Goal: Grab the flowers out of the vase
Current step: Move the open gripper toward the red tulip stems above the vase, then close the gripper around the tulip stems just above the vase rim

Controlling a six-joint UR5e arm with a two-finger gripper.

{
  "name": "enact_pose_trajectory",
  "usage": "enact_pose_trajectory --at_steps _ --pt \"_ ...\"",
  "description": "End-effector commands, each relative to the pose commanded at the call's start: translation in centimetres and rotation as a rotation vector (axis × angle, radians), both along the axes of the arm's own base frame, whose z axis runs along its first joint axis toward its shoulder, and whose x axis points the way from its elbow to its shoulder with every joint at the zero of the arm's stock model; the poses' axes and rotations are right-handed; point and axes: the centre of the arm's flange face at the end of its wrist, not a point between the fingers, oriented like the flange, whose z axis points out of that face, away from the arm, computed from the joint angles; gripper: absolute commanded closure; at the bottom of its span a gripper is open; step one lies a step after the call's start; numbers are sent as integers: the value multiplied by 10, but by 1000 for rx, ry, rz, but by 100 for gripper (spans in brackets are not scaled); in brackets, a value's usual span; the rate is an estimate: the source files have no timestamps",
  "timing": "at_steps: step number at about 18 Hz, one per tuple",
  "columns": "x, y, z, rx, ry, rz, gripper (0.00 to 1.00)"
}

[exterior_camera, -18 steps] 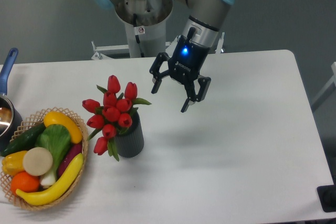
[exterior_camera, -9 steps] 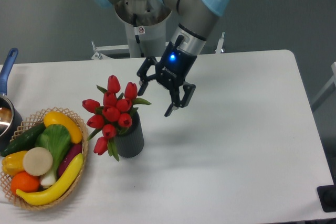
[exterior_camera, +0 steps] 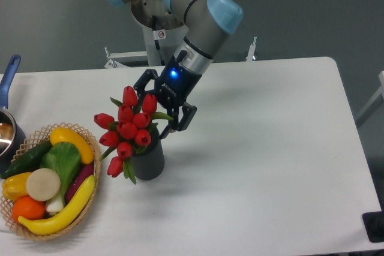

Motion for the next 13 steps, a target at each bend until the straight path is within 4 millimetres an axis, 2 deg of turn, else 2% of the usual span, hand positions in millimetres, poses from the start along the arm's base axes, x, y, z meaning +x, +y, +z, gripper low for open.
enact_pose_trajectory --at_steps 5,13 --pt "0 5 -7 14 -30 -10 0" --pt "-3 8 -7 15 -31 -12 0"
